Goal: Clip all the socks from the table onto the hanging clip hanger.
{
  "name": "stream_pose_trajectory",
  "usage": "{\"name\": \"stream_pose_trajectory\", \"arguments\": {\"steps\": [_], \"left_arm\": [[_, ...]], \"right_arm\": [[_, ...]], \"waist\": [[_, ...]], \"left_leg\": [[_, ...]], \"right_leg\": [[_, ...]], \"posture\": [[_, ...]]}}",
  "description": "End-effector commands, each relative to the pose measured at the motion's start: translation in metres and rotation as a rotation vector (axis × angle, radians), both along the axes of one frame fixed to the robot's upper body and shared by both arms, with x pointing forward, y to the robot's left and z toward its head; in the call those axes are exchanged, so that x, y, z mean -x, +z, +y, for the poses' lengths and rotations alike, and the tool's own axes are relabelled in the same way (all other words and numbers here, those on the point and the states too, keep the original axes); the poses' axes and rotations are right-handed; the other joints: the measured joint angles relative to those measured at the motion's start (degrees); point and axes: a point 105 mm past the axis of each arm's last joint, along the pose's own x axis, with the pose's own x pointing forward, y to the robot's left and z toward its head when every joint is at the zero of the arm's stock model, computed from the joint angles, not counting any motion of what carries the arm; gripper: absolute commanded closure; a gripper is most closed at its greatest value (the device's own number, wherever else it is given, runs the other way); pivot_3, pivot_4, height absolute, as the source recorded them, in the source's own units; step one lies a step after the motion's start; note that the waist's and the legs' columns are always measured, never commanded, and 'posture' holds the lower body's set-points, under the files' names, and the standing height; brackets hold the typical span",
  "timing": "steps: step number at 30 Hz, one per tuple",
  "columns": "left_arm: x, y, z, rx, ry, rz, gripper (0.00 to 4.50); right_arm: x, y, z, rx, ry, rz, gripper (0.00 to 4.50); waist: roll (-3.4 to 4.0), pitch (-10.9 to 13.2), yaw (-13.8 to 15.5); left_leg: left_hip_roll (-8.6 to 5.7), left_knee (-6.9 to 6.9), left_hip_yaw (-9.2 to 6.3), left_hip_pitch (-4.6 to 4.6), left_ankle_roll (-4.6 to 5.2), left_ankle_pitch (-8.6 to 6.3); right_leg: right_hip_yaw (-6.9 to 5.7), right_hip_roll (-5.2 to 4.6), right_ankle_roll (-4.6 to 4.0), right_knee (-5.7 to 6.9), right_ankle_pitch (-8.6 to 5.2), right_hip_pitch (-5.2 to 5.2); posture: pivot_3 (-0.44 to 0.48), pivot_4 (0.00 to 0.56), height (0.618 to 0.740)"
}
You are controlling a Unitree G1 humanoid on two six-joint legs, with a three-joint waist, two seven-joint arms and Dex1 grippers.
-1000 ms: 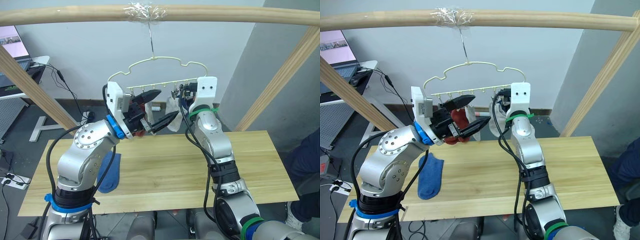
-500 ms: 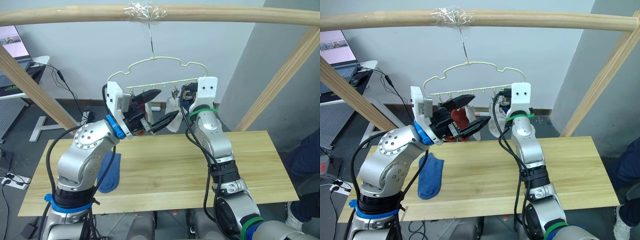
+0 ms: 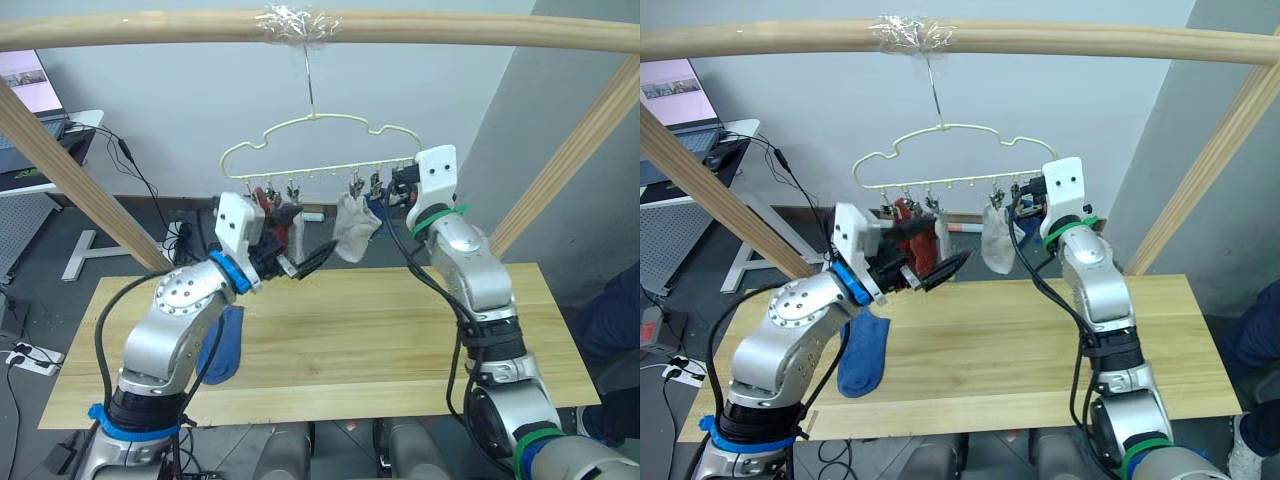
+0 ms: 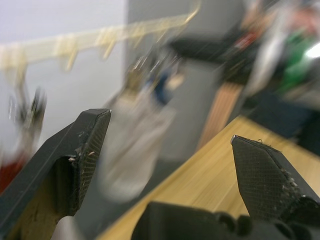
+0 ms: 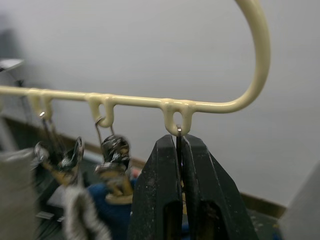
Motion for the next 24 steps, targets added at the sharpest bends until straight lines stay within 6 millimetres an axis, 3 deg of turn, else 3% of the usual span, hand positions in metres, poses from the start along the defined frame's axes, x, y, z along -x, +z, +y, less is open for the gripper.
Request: {"name": "stream_pose_trajectory", "arguments": {"steps": [1,6,8,14,20,24], "left_arm": [[-0.009,-0.024,0.036,-0.036,0.166,0.034,0.05],[-0.007,-0.089,0.1,-0.216,0.404,0.2,0.05],[-0.006,-0.105,0.115,-0.22,0.473,0.267,0.05],[-0.01,-0.137,0.14,-0.169,0.629,0.422,0.05],[0.006,-0.162,0.159,-0.196,0.703,0.54,0.05],[0.021,-0.185,0.153,-0.156,0.645,0.689,0.05]], "right_arm": [[0.013,0.014,0.002,0.008,0.098,0.016,4.5],[0.025,0.026,0.004,-0.007,0.195,0.091,4.5],[0.03,0.03,0.006,-0.022,0.243,0.132,4.5],[0.039,0.046,0.009,-0.059,0.329,0.216,4.5],[0.038,0.057,0.008,-0.051,0.33,0.21,4.5],[0.039,0.061,0.009,-0.086,0.336,0.219,4.5]], "waist": [[0.01,0.0,0.0],[0.04,0.0,-0.1],[0.07,0.1,-0.1],[0.06,0.1,0.2],[0.06,0.1,-1.0],[0.07,0.1,-1.3]], "left_leg": [[0.0,-0.01,0.01,0.01,0.0,0.0],[0.02,-0.06,0.0,0.0,0.01,-0.01],[0.03,-0.07,-0.03,-0.01,0.01,-0.01],[0.04,-0.07,-0.09,-0.13,0.02,-0.01],[0.04,-0.21,-0.03,-0.16,0.03,-0.02],[0.08,-0.41,-0.01,-0.15,0.02,-0.02]], "right_leg": [[0.01,0.0,-0.01,0.01,-0.01,0.0],[0.01,-0.13,-0.01,-0.07,-0.01,0.0],[-0.01,-0.14,-0.01,-0.09,-0.01,-0.01],[-0.07,-0.17,0.0,-0.21,-0.01,-0.04],[-0.04,-0.23,-0.01,-0.34,0.0,-0.11],[-0.03,-0.24,-0.02,-0.35,0.01,-0.19]], "posture": [[0.111,0.228,0.74],[0.097,0.23,0.74],[0.103,0.233,0.74],[0.106,0.23,0.74],[0.092,0.226,0.74],[0.089,0.223,0.74]]}}
